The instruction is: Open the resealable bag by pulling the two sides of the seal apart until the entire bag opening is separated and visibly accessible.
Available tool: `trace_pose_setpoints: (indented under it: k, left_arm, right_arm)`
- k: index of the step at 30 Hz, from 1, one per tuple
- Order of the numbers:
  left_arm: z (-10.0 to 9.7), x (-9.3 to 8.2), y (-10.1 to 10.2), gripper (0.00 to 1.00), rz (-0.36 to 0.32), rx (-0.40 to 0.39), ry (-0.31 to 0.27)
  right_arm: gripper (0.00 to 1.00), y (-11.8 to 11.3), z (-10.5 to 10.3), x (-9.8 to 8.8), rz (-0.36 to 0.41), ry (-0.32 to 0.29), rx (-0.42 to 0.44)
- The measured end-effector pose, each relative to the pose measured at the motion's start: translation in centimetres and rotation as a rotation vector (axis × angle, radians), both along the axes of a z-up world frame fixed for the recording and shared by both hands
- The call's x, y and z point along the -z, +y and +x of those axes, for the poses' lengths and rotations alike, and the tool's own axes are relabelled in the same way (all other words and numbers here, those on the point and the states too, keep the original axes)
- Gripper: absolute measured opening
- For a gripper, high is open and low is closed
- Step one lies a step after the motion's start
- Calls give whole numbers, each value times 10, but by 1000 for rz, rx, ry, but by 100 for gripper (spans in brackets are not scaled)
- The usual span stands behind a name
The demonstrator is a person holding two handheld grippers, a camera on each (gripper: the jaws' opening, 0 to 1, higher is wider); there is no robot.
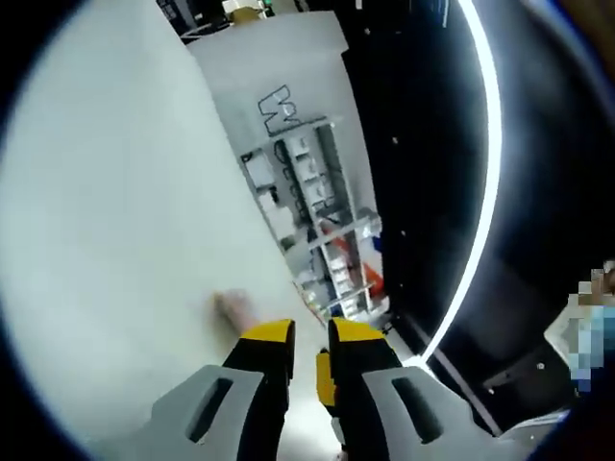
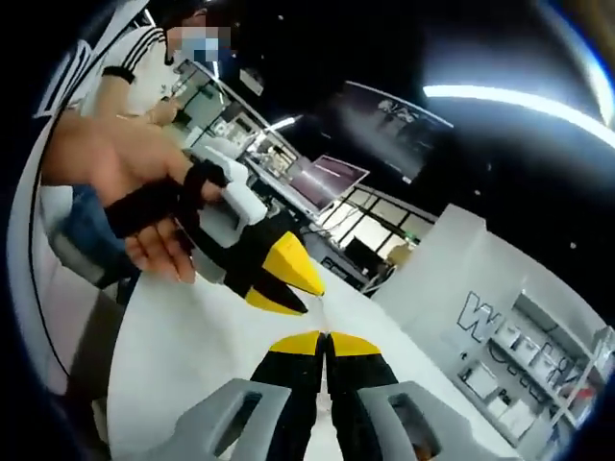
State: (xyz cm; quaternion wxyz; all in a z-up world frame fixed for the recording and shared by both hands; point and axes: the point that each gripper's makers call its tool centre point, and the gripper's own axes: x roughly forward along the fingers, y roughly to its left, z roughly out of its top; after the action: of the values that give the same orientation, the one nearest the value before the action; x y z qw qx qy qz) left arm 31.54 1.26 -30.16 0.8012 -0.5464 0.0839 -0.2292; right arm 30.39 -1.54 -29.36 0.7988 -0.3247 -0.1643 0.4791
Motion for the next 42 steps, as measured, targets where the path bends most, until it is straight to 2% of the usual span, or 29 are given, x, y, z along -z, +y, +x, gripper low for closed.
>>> trace_pose_setpoints:
  k: [9,16,20,27,37,42]
  left_arm:
    - [0,2,2,15,-7,0,15]
    - [-1,4,0,15,-8,8,25]
    - [-1,1,4,15,-45,-4,27]
    - [-1,3,2,15,-46,4,39]
    - [-5,4,-1,2,-41,29,56]
    - [-6,2,-2,2,-17,39,45]
  right_arm:
    - [0,0,-2,-2,9,8,-5]
    - [0,-2,-3,0,-11,-15,1]
    - [0,-3,-4,0,-15,-30,0]
    - [0,-2,-6,2,-23,-37,-6]
    - [0,-3,-4,3,-23,-29,1]
    - [0,-5,-3,3,-13,-2,5]
